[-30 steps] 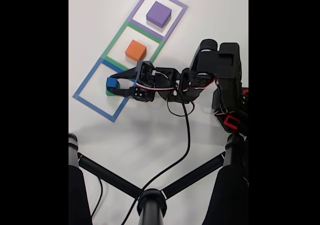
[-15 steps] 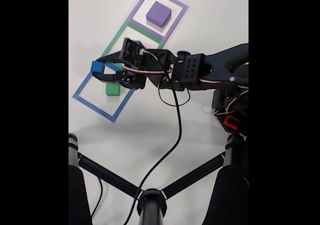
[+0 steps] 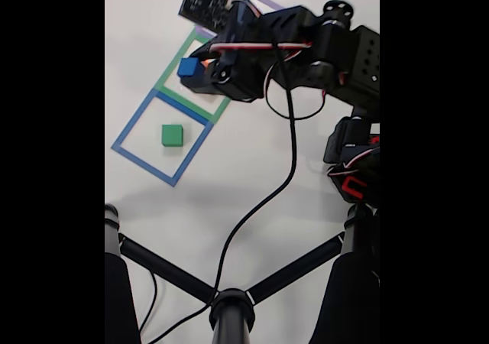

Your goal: Tower of hanoi

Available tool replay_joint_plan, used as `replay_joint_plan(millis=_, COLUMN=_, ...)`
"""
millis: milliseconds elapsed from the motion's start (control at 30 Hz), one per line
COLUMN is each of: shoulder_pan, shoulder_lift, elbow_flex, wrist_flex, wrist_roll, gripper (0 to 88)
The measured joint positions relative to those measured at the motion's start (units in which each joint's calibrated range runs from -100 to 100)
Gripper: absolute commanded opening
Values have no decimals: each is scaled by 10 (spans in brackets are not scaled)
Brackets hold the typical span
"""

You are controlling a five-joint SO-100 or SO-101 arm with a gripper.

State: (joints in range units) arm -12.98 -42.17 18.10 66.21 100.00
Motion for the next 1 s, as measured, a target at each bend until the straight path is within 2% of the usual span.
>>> replay_joint_plan(millis=267, shoulder_pan=70, shoulder_lift=-47, elbow_flex=-83, wrist_flex=115, wrist_roll=0, gripper=11)
replay_joint_plan(millis=1000, shoulder_pan=281, shoulder_lift=-85, elbow_flex=-77, wrist_flex=160, wrist_roll=0, gripper=6)
